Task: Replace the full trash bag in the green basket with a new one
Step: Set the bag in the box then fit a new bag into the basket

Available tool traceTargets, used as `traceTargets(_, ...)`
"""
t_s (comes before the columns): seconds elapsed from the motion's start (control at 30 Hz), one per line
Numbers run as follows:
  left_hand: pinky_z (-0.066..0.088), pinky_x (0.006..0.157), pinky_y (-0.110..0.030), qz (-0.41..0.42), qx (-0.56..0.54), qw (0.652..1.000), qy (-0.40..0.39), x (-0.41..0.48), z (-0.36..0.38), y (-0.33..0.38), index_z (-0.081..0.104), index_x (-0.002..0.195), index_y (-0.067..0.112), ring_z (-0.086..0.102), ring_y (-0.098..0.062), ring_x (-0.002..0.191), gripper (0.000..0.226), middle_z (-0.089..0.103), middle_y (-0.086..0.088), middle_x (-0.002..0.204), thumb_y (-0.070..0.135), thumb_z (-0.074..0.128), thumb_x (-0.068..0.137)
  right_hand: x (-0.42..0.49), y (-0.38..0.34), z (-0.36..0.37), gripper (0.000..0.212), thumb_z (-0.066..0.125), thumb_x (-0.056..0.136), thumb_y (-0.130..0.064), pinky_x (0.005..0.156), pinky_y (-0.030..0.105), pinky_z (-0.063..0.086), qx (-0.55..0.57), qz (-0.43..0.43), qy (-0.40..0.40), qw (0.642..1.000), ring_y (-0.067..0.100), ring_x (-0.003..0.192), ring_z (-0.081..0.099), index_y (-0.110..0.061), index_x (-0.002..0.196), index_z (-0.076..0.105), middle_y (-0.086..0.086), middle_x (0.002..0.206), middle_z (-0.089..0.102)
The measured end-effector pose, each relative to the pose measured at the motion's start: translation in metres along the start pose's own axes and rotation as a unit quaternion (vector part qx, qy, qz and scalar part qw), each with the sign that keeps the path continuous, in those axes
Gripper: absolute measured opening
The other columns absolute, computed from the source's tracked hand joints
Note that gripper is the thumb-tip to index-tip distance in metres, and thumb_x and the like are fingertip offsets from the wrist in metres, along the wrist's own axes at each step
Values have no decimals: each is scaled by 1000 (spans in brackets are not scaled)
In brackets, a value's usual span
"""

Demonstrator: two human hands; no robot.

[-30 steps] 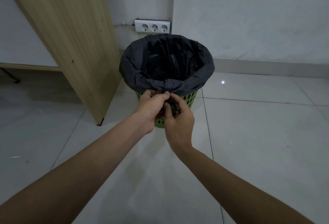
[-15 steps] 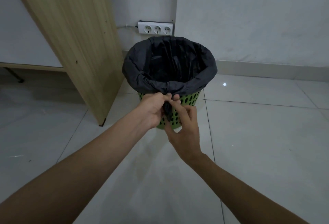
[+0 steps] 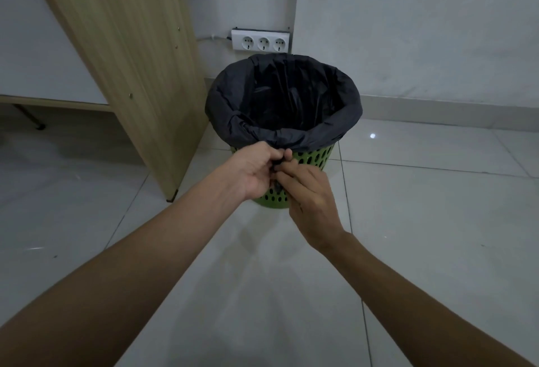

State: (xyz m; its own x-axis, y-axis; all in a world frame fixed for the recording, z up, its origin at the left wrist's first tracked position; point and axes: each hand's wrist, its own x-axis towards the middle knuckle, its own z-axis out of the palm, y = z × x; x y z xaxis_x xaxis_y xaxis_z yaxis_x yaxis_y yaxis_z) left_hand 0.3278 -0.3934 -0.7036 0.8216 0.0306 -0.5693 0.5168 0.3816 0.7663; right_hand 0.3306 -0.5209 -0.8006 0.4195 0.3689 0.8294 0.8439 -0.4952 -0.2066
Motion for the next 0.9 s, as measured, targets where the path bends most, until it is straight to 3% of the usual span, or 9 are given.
traceTargets(0.07,46,59,-20,8,15,1000,-2,4,-1,1,55,83,12,56,-12,70,23,57,-1,76,2,41,98,4,-2,-2,21,56,94,4,80,40,52,51,26,-16,998,25,97,64,1,105,73,11,109,72)
traceTargets(0.13,43,59,-22,24,28,999,5,7,-1,2,56,87,13,54,-11,66,21,57,1,73,0,41,96,7,-7,-4,24,55,92,7,85,37,53,103,106,-9,989,22,98,63,0,106,73,9,108,72)
traceTargets(0.3,37,58,-23,34,85,996,14,7,-5,2,60,88,17,51,-8,62,17,63,9,66,7,49,97,21,-20,-12,11,65,91,1,84,28,56,246,272,8,930,16,91,68,-5,100,69,2,96,72)
traceTargets(0.4,38,55,-20,34,44,998,6,7,-8,3,61,95,16,55,-7,61,13,66,7,66,7,51,98,20,-26,-15,7,67,93,-9,81,23,53,247,291,7,924,10,87,67,-7,98,73,-2,91,73)
traceTargets(0.5,45,50,-18,36,12,999,-3,6,-10,2,61,101,13,59,-8,60,12,67,2,72,6,51,99,20,-35,-13,7,66,95,-9,76,14,49,263,349,17,899,4,83,65,-9,99,71,-4,89,71)
traceTargets(0.57,47,49,-18,35,-3,999,-9,6,-10,2,61,100,11,59,-8,59,12,66,1,74,5,51,99,23,-39,-10,8,66,95,-8,78,15,50,265,374,44,888,5,85,65,-10,102,69,-4,91,70)
traceTargets(0.73,46,46,-17,36,-27,999,-12,5,-10,3,61,98,6,63,-8,52,12,67,-4,74,0,51,98,22,-29,-4,10,74,87,-3,78,13,50,196,319,69,925,3,83,64,-7,95,76,-1,91,72)
traceTargets(0.8,46,46,-18,38,-12,999,-22,5,-10,4,62,100,5,64,-10,58,13,69,-4,76,2,50,99,18,-22,-2,14,74,85,-1,85,11,50,139,243,55,959,3,89,61,-2,99,77,6,98,70)
traceTargets(0.9,44,58,-25,32,9,999,-21,6,-11,5,64,99,6,62,-16,75,15,71,-1,75,4,49,100,10,-14,1,24,73,85,3,93,12,48,106,168,12,980,11,98,58,3,109,73,16,110,62)
